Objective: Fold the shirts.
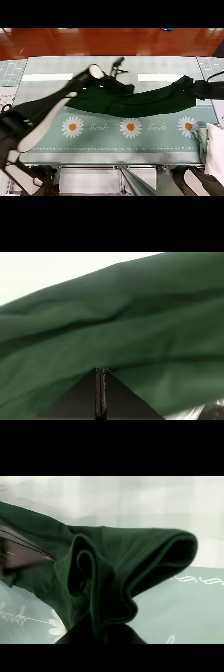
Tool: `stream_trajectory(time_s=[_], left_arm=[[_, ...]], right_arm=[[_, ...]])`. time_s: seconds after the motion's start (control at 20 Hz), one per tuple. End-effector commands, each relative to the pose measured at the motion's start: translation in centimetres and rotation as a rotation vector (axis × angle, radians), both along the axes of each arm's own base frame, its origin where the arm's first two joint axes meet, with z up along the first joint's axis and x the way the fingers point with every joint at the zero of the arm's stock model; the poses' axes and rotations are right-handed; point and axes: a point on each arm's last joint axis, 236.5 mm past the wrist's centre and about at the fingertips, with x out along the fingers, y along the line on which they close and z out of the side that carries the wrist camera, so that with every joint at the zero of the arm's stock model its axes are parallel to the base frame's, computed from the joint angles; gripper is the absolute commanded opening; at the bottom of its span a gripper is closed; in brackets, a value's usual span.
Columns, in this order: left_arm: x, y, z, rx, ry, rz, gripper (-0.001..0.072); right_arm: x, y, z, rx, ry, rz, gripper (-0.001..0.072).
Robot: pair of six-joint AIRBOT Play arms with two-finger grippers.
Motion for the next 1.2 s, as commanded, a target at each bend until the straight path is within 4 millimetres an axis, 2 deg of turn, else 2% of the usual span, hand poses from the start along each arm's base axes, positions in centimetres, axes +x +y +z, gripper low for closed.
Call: stream_trajectory(time_s=[0.0,0.15,0.25,0.3,0.4,0.5,0.6,0.7,0.8,0.85,0.95,1.05,1.15], left_arm=[[-5.9,-4.8,-2.8,0.034,0.116,-0.127,0.002],[-9.5,-6.7,-4.2,0.054,0.134,-0.196,0.002],[-10.2,-7.0,-4.3,0.056,0.128,-0.22,0.0021],[-9.8,-6.5,-3.9,0.055,0.132,-0.218,0.0021],[-7.0,-4.3,-2.3,0.043,0.131,-0.179,0.0021],[-2.5,-0.2,0.2,0.049,0.084,-0.106,0.0021],[0.9,4.4,3.1,0.053,0.025,-0.017,0.0021],[2.8,9.6,6.3,0.07,-0.044,0.075,0.0021],[2.8,14.4,8.6,0.105,-0.12,0.143,0.0021],[2.0,16.6,9.6,0.115,-0.151,0.168,0.0021],[0.0,20.3,10.1,0.143,-0.176,0.231,0.0021],[-2.7,23.4,9.7,0.152,-0.179,0.3,0.0021],[-5.1,25.5,8.9,0.154,-0.181,0.356,0.0021]], right_arm=[[-2.2,1.6,2.7,0.027,-0.072,0.003,0.0026],[-2.8,3.1,4.1,0.084,-0.099,0.03,0.0026],[-2.7,3.2,4.3,0.093,-0.101,0.03,0.0026],[-2.7,3.2,4.3,0.092,-0.102,0.028,0.0026],[-2.6,3.2,4.3,0.092,-0.104,0.026,0.0026],[-2.6,3.5,4.3,0.103,-0.098,0.026,0.0026],[-2.4,5.0,4.7,0.117,-0.111,0.049,0.0026],[-1.5,7.6,5.2,0.145,-0.144,0.076,0.0026],[0.3,10.9,4.9,0.186,-0.159,0.099,0.0026],[1.4,13.0,4.3,0.204,-0.161,0.114,0.0026],[2.9,17.8,2.2,0.228,-0.129,0.17,0.0026],[3.9,23.0,-0.7,0.248,-0.057,0.241,0.0026],[5.2,27.5,-3.9,0.244,0.015,0.3,0.0026]])
